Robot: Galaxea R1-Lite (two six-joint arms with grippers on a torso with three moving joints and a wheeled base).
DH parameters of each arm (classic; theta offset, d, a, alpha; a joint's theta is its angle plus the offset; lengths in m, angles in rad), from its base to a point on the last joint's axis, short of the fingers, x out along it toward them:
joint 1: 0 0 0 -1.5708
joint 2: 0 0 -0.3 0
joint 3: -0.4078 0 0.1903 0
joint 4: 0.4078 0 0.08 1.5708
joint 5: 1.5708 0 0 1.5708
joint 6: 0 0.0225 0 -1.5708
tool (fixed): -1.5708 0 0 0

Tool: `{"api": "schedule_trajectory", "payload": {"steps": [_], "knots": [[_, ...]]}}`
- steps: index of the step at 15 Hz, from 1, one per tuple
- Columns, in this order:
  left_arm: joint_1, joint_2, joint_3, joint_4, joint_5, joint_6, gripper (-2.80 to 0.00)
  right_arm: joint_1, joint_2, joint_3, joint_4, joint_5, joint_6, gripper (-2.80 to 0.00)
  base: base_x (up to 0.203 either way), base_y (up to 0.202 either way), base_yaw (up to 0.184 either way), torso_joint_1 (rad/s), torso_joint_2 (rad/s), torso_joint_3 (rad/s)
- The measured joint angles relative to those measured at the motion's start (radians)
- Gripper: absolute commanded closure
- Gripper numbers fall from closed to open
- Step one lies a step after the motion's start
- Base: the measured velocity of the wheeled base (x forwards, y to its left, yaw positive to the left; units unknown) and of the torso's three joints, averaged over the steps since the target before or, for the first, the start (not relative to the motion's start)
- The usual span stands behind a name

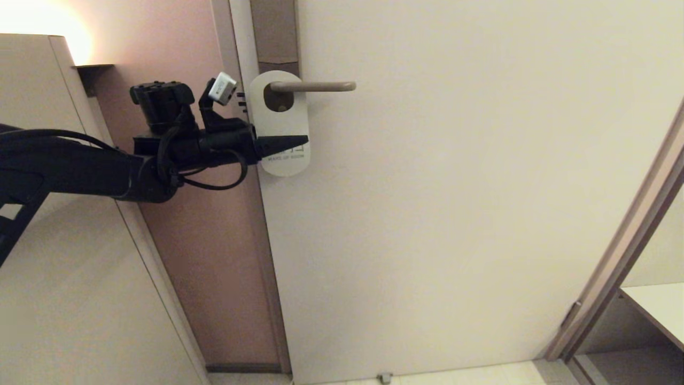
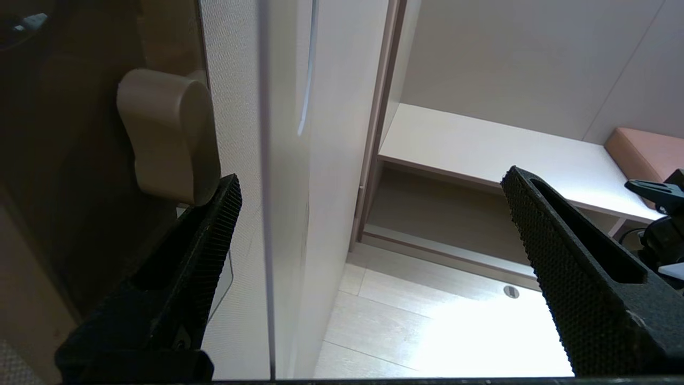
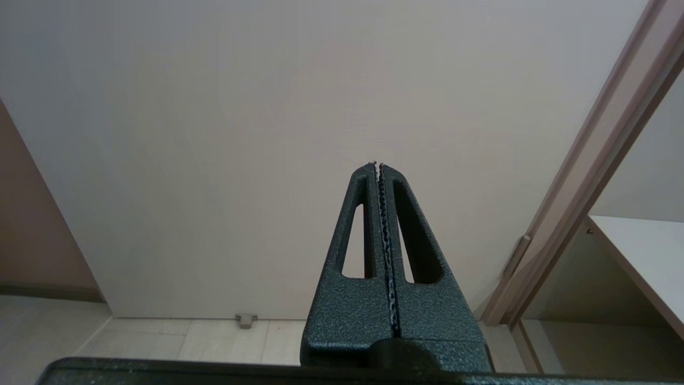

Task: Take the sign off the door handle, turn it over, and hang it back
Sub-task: Take down the sign

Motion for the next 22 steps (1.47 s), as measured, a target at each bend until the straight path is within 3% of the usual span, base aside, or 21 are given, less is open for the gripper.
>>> {"api": "schedule_trajectory", "payload": {"steps": [3,4,22], "knots": [[-0.001,0.000,0.000,-0.001,0.003,0.001,-2.80,-0.001,0.000,0.000,0.000,0.000,0.000,0.00,0.000,0.000,0.000,0.000,0.00,0.000],[-0.001,0.000,-0.001,-0.001,0.003,0.001,0.00,-0.001,0.000,0.000,0.000,-0.001,0.000,0.00,0.000,0.000,0.000,0.000,0.00,0.000],[-0.006,-0.046,0.008,-0.002,0.022,0.006,0.00,-0.001,0.000,0.000,0.000,-0.001,0.000,0.00,0.000,0.000,0.000,0.000,0.00,0.000]]}}
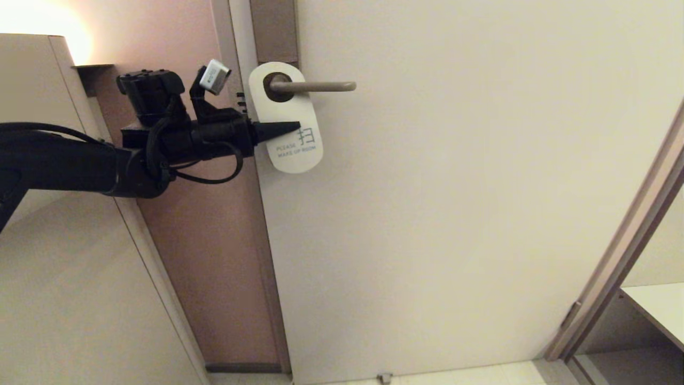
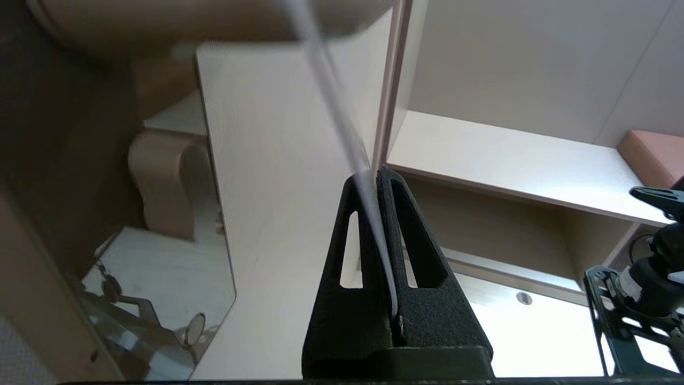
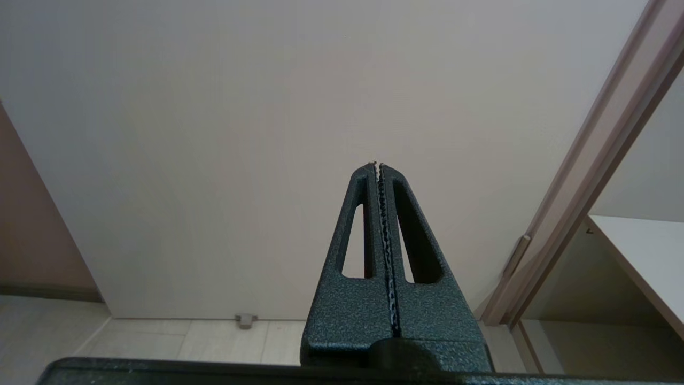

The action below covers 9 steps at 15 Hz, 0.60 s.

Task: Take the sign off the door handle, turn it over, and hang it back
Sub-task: Take down the sign

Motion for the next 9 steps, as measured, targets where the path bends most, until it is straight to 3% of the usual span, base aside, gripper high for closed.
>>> {"api": "schedule_trajectory", "payload": {"steps": [9], "knots": [[-0.012,-0.069,0.093,0.000,0.062,0.031,0.00,0.001,0.000,0.000,0.000,0.000,0.000,0.00,0.000,0.000,0.000,0.000,0.00,0.000]]}}
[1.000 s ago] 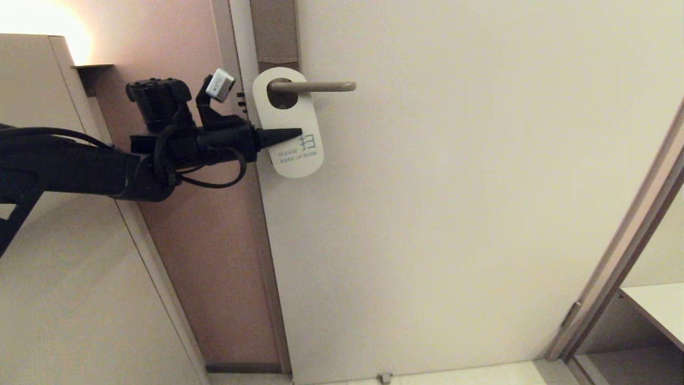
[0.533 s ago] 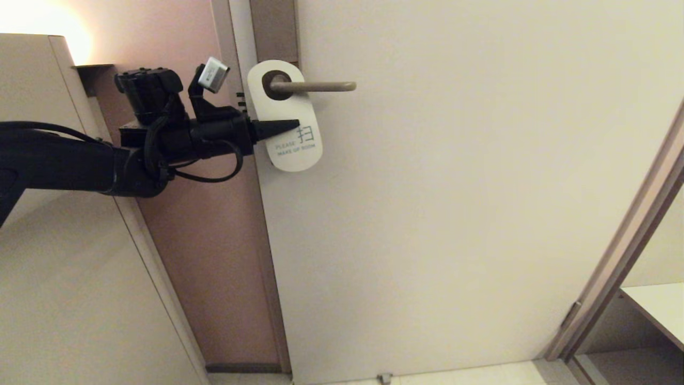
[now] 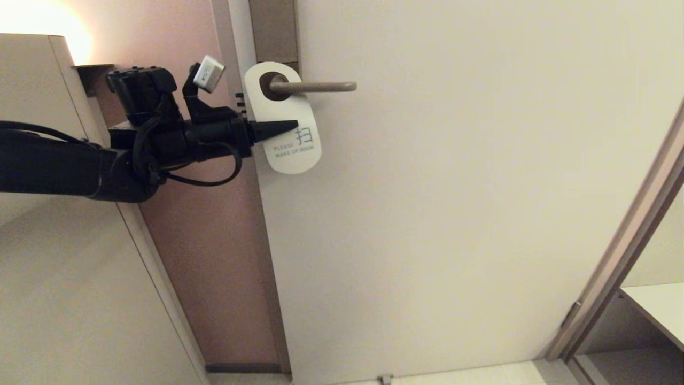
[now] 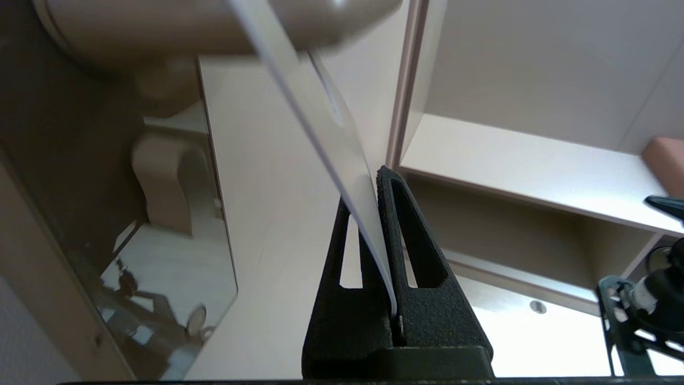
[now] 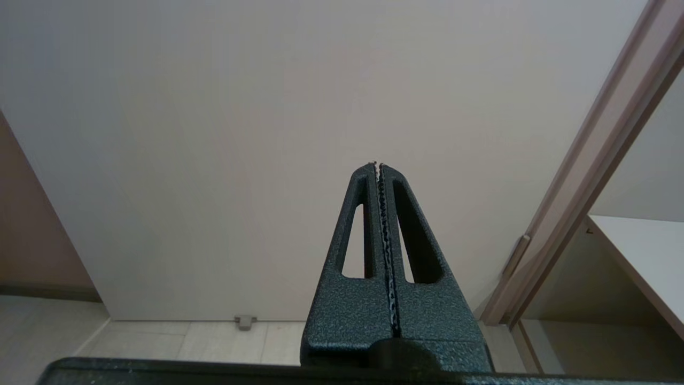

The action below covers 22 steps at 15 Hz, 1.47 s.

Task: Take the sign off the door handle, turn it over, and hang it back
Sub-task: Take down the sign

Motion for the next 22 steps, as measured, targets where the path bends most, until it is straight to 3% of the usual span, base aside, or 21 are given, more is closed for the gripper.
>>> {"api": "schedule_trajectory", "payload": {"steps": [4,12,22], "knots": [[0.001,-0.029,0.086,0.000,0.054,0.091,0.00,0.000,0.000,0.000,0.000,0.000,0.000,0.00,0.000,0.000,0.000,0.000,0.00,0.000],[-0.011,-0.043,0.099,0.005,0.242,0.123,0.00,0.000,0.000,0.000,0.000,0.000,0.001,0.00,0.000,0.000,0.000,0.000,0.00,0.000],[-0.089,-0.102,0.099,0.084,0.433,0.151,0.00,0.000,0.000,0.000,0.000,0.000,0.000,0.00,0.000,0.000,0.000,0.000,0.00,0.000]]}}
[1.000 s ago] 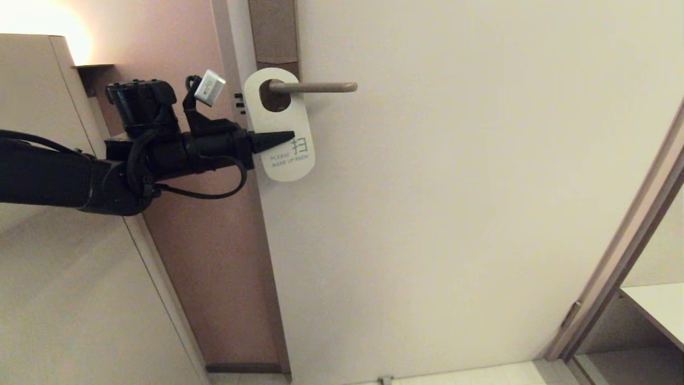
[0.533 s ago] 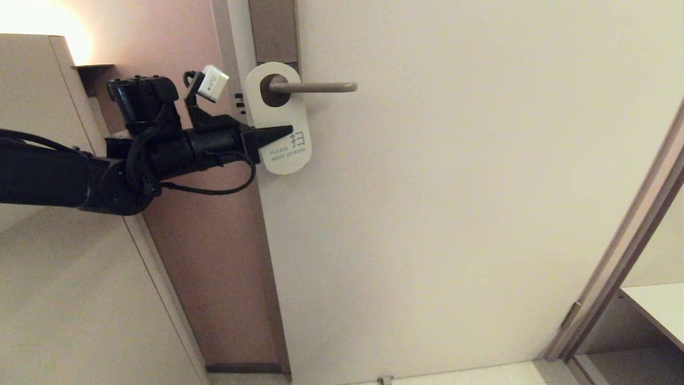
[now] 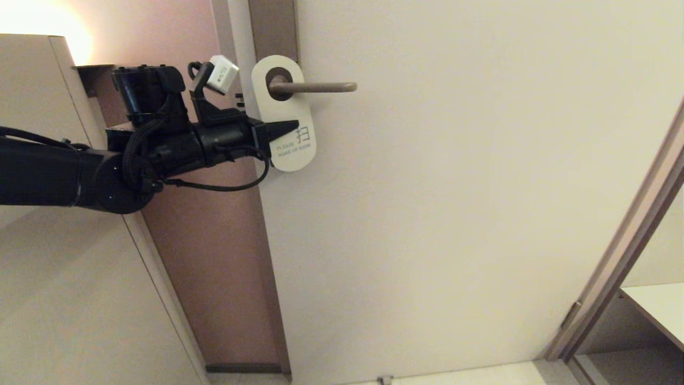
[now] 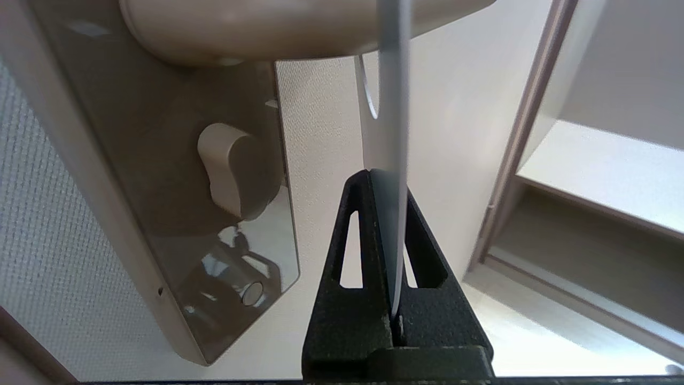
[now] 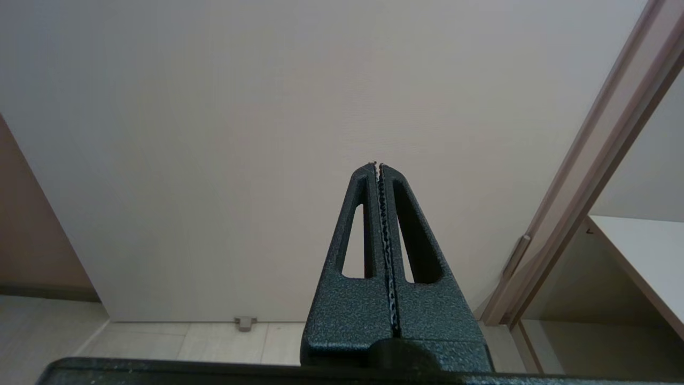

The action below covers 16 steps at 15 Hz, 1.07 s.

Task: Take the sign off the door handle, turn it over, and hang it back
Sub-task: Take down the sign

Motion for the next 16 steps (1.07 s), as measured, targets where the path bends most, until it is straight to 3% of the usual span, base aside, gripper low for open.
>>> {"api": "schedule_trajectory", "payload": {"steps": [3,9,16], "knots": [[-0.009,-0.003,-0.001,0.024,0.069,0.041,0.00,0.000,0.000,0.000,0.000,0.000,0.000,0.00,0.000,0.000,0.000,0.000,0.00,0.000],[-0.066,-0.001,-0.003,0.025,0.210,0.042,0.00,0.000,0.000,0.000,0.000,0.000,0.000,0.00,0.000,0.000,0.000,0.000,0.00,0.000],[-0.125,0.002,-0.018,0.028,0.305,0.043,0.00,0.000,0.000,0.000,0.000,0.000,0.000,0.00,0.000,0.000,0.000,0.000,0.00,0.000]]}}
